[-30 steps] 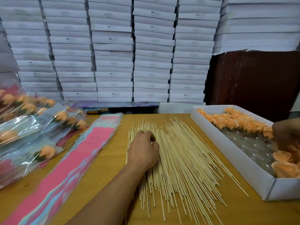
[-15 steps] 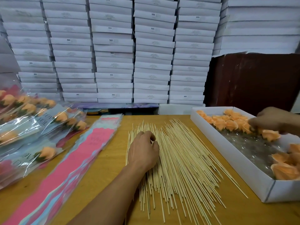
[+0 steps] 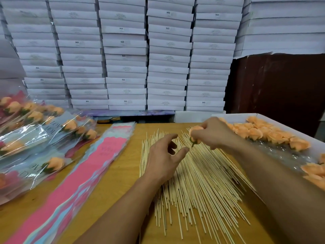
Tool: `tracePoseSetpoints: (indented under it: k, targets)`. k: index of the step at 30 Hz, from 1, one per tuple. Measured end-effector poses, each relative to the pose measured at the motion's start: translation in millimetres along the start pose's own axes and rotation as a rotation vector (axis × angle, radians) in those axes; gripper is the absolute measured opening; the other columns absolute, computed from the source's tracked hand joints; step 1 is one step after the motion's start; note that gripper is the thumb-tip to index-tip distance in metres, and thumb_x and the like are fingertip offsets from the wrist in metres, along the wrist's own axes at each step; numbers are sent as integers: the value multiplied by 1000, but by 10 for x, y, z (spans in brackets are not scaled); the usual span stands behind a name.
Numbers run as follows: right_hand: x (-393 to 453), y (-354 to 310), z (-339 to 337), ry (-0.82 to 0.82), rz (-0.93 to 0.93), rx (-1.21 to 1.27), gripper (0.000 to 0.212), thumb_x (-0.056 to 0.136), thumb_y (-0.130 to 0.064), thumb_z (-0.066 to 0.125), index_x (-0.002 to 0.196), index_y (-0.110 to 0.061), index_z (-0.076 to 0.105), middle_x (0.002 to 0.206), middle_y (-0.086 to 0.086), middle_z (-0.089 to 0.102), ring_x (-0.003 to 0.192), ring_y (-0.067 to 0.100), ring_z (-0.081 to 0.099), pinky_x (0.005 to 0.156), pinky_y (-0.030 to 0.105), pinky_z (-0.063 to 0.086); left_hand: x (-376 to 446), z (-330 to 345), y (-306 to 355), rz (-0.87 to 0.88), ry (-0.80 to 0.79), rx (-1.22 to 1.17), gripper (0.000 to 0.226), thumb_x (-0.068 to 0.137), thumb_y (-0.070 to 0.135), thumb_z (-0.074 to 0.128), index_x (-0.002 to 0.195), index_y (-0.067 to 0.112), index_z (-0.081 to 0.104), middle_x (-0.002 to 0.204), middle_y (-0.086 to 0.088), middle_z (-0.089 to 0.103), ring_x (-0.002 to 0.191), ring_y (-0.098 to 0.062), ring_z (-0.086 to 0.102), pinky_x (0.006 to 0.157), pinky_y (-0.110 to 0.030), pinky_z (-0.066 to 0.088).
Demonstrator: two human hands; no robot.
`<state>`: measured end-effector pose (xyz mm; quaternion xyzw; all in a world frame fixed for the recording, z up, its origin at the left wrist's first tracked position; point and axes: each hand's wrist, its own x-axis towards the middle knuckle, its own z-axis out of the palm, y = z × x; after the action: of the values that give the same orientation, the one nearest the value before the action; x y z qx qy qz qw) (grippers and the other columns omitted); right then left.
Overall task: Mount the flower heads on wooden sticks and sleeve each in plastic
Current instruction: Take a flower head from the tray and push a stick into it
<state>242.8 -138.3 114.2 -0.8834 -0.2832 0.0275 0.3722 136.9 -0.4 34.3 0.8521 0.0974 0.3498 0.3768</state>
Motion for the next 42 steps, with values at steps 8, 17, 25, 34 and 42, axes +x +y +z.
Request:
tracePoseSetpoints:
  k: [8, 17, 25, 34, 42]
  targets:
    - [55, -80, 509, -48, 9, 96, 23, 78, -28, 73, 66, -12, 61, 56, -1, 54, 44, 13, 50, 45, 23, 43, 23, -5, -46, 51, 14, 76, 17, 85, 33, 77, 99, 27, 69, 85, 14, 66, 80, -1, 61, 73, -28, 54]
    - [88, 205, 589, 91, 47, 8, 45, 102, -46, 51, 80, -12, 71, 68, -3, 65, 62, 14, 60, 57, 31, 47, 47, -27, -54, -41, 117, 183, 8, 85, 28, 70, 86, 21, 67, 86, 4, 58, 77, -7, 51, 63, -20, 35]
    - [113, 260, 717, 67, 97, -432, 33, 82, -34, 80, 74, -17, 53, 77, 2, 58, 65, 19, 54, 47, 29, 30, 50, -32, -51, -45, 114, 184, 10, 83, 25, 69, 78, 18, 64, 81, 3, 57, 74, -7, 50, 61, -18, 33]
    - [101, 290, 635, 35, 159, -224, 26, 87, -29, 70, 70, -15, 55, 64, 1, 53, 56, 18, 49, 48, 27, 31, 54, -35, -34, -51, 124, 167, 10, 84, 26, 68, 78, 19, 64, 81, 2, 58, 73, -9, 51, 61, -22, 33]
    - [-21, 244, 552, -126, 173, 345, 20, 90, -12, 50, 100, -16, 68, 55, 2, 59, 39, 12, 43, 39, 21, 32, 40, -56, 1, -66, 136, 137, 15, 85, 25, 67, 74, 18, 59, 76, 1, 56, 68, -12, 48, 58, -26, 31]
